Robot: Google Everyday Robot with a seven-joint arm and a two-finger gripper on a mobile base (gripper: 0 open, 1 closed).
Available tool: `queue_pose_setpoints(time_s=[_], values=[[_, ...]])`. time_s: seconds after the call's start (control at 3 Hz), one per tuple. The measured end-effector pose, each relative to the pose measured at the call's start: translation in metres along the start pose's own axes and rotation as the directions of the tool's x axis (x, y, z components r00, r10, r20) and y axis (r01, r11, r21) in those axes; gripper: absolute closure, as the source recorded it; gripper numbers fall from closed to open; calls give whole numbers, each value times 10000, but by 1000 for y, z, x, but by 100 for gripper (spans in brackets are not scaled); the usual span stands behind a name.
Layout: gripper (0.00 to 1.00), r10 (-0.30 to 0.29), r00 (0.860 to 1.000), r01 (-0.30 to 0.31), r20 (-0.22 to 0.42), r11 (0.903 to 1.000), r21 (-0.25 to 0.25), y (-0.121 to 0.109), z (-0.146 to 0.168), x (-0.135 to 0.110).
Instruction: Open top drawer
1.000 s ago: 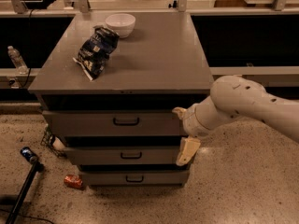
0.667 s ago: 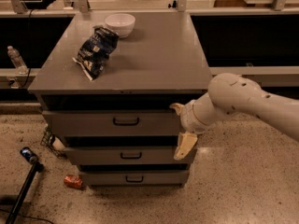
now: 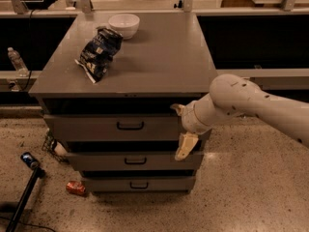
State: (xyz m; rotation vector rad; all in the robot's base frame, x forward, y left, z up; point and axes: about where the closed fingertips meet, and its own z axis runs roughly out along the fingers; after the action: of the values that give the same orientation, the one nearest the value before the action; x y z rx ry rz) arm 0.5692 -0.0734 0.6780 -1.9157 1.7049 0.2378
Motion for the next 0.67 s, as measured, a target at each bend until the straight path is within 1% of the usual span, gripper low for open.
queue_pose_setpoints(time_s=[0.33,0.67], values=[[0,-250,9997,249,77,9996,93,-8,5,-5],[18,-408,9991,406,141,9991,79,-13,9,-9]])
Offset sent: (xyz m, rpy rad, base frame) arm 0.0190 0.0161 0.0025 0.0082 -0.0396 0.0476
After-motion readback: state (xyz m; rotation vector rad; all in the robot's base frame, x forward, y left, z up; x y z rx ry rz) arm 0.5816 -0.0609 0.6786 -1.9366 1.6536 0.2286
